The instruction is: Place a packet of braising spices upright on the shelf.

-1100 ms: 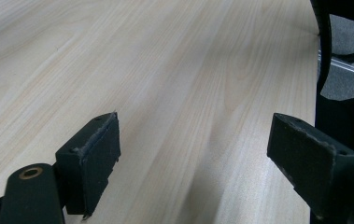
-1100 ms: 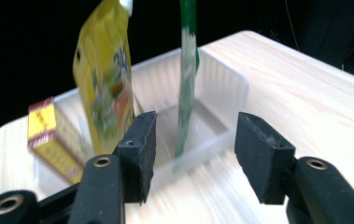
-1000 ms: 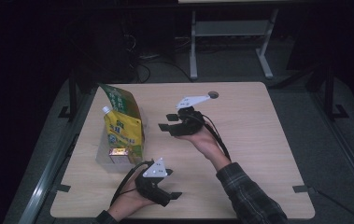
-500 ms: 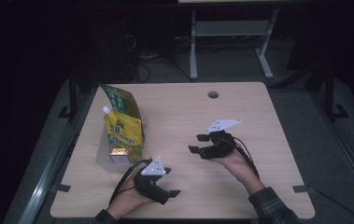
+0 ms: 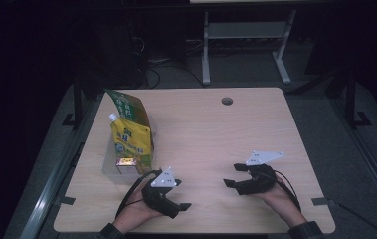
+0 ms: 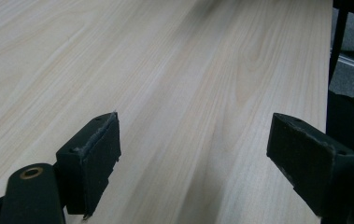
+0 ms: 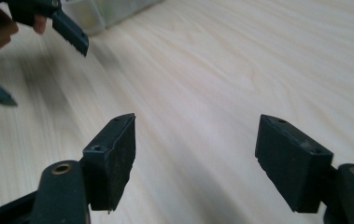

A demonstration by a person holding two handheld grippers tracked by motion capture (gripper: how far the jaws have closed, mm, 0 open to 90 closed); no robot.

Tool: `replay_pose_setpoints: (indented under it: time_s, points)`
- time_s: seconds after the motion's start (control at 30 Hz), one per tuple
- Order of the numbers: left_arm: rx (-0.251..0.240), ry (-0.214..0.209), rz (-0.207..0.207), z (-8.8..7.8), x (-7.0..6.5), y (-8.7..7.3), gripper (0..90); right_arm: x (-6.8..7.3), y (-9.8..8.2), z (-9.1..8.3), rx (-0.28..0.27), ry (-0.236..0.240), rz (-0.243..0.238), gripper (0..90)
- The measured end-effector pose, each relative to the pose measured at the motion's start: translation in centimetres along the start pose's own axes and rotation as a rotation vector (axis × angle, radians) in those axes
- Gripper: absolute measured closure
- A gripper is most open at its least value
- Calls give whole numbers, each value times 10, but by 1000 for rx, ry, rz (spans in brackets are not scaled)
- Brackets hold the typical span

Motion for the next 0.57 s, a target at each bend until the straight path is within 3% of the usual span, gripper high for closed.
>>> replay_pose_setpoints:
  time_s: [0.3,0.57]
  points:
    - [23,-10,24,3,-1,-2,169,7,-31,-13,35,-65,-29,246]
    - [25,-11,33,4,-2,-2,170,8,-34,-16,15,-78,-27,196]
Point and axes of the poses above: each handheld gripper's, and its own axes: z roughly forward along the jaws, y roughly out of its top, x roughly to its left, the point moved 1 cm from there along z, roughly forward along the jaws, and after that the axes turned 3 degrees about y, right-handed, at the moved point
